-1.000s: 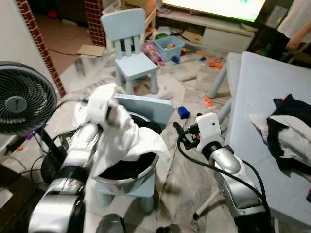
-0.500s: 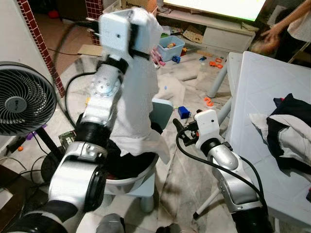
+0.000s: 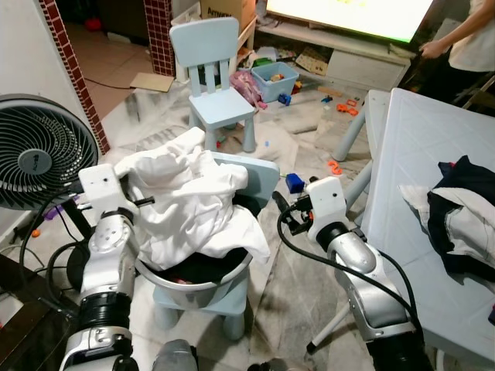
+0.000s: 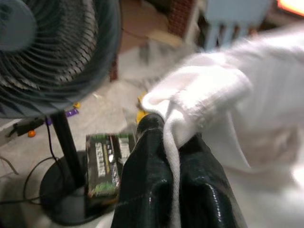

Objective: Hang hanger

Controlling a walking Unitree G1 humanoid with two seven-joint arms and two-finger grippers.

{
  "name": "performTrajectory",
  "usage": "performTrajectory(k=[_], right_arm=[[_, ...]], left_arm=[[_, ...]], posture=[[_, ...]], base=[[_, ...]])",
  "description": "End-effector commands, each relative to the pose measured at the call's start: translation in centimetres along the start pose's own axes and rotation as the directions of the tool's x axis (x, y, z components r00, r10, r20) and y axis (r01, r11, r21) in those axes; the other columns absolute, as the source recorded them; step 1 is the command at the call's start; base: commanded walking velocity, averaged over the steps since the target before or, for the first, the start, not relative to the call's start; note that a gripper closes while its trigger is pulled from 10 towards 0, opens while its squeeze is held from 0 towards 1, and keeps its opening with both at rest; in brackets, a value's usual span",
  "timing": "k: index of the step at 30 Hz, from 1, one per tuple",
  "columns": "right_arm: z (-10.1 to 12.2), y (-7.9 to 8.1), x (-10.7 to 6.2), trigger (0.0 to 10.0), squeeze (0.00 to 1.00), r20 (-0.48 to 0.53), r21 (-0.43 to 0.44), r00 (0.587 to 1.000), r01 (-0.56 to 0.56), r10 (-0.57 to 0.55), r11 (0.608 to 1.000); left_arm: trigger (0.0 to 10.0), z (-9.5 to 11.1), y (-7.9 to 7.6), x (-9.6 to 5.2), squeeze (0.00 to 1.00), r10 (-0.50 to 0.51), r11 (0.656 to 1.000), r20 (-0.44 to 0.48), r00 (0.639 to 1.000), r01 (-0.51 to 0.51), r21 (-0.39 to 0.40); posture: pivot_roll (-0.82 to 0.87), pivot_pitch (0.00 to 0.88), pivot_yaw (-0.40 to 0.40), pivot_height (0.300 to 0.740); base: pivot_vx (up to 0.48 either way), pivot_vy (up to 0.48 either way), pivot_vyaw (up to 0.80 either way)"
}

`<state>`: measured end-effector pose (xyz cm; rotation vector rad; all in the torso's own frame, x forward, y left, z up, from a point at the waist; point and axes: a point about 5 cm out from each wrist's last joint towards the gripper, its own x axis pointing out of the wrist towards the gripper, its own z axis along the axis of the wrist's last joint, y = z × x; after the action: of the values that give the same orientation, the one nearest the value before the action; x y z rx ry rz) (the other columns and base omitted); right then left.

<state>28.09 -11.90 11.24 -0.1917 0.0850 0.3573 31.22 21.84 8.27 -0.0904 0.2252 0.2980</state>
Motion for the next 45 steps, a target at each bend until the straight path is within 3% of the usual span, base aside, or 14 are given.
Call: performTrajectory(k=[1,2,3,4,12,16,19,23,24,25,30,38,39,45], right_arm=[[-0.1,-0.7,-0.2,10.0,0.0,-0.005,-0.01,1.0,0.016,-0.016,1.0],[-0.1,-0.8,-0.3,10.0,0.0,-0.007,-0.01,1.0,0.019,-0.019,1.0],[-0.2,-0.9,-0.4,10.0,0.0,-0.009,-0.01,1.0,0.021,-0.021,1.0],[-0.2,-0.9,-0.5,10.0,0.0,-0.011,-0.01,1.0,0.021,-0.021,1.0],[-0.2,-0.4,-0.5,10.0,0.0,-0.009,-0.006,1.0,0.013,-0.013,1.0],[-0.3,-0.6,-0.4,10.0,0.0,-0.01,-0.007,1.0,0.016,-0.016,1.0],[-0.3,-0.5,-0.2,10.0,0.0,-0.008,-0.004,1.0,0.015,-0.015,1.0],[-0.2,-0.3,-0.1,10.0,0.0,-0.006,-0.002,1.0,0.011,-0.011,1.0],[-0.2,-0.3,-0.1,10.0,0.0,-0.005,-0.002,1.0,0.01,-0.01,1.0],[-0.2,-0.3,-0.1,10.0,0.0,-0.005,-0.002,1.0,0.01,-0.01,1.0],[-0.2,-0.4,-0.1,10.0,0.0,-0.005,-0.002,1.0,0.012,-0.012,1.0],[-0.3,-0.5,-0.2,10.0,0.0,-0.009,-0.001,1.0,0.018,-0.018,1.0],[-0.4,-0.4,-0.2,10.0,0.0,-0.011,0.0,1.0,0.017,-0.017,1.0],[-0.4,-0.2,-0.2,10.0,0.0,-0.011,0.003,1.0,0.014,-0.014,1.0]], left_arm=[[5.4,-0.1,-0.7,-0.5,0.0,-0.098,0.985,-0.008,0.995,0.098,0.143],[10.0,-0.2,-0.8,-0.6,0.0,-0.127,0.969,-0.01,0.992,0.127,0.211],[10.0,-0.5,-0.8,-0.7,0.01,-0.15,0.952,-0.027,0.988,0.152,0.267],[10.0,-1.1,-0.8,-1.0,1.0,-0.167,0.934,-0.058,0.984,0.177,0.31],[10.0,-4.4,0.2,-3.4,1.0,-0.212,0.854,-0.147,0.966,0.256,0.454],[10.0,-5.1,0.8,-4.6,1.0,-0.229,0.787,-0.146,0.962,0.272,0.554],[10.0,-4.2,0.8,-5.2,1.0,-0.28,0.721,-0.084,0.956,0.267,0.639],[10.0,-3.8,0.5,-5.2,1.0,-0.286,0.729,-0.079,0.955,0.27,0.629],[10.0,-3.5,0.2,-5.1,0.06,-0.289,0.75,-0.078,0.954,0.276,0.6],[10.0,-3.4,0.0,-5.1,0.0,-0.286,0.759,-0.078,0.955,0.275,0.59],[10.0,-3.2,-0.5,-4.9,0.0,-0.285,0.762,-0.076,0.955,0.274,0.587],[10.0,-2.7,-0.3,-5.3,0.0,-0.232,0.819,-0.065,0.971,0.231,0.525],[10.0,-2.4,-0.2,-5.5,1.0,-0.223,0.828,-0.046,0.974,0.214,0.518],[10.0,-2.0,0.4,-6.0,1.0,-0.185,0.846,0.009,0.983,0.154,0.511]], posture=[[0.03,0.027,-0.105,0.74],[0.03,0.028,-0.104,0.74],[0.03,0.03,-0.104,0.74],[0.03,0.03,-0.104,0.74],[0.03,0.03,-0.104,0.74],[0.04,0.026,-0.093,0.74],[0.05,0.024,-0.092,0.74],[0.05,0.021,-0.093,0.74],[0.05,0.021,-0.093,0.74],[0.05,0.018,-0.092,0.74],[0.05,0.018,-0.092,0.74],[0.04,0.021,-0.087,0.74],[0.04,0.021,-0.087,0.74],[0.05,0.027,-0.087,0.74]], base=[[0.0,0.0,0.0],[0.0,0.0,0.0],[0.0,0.0,0.0],[0.0,0.0,0.0],[0.0,0.0,0.0],[0.0,0.0,0.0],[0.0,0.0,0.0],[0.0,0.0,0.0],[0.0,0.0,0.0],[0.0,0.0,0.0],[0.0,0.0,0.0],[0.0,0.0,0.0],[0.0,0.0,0.0],[0.0,0.0,0.0]])
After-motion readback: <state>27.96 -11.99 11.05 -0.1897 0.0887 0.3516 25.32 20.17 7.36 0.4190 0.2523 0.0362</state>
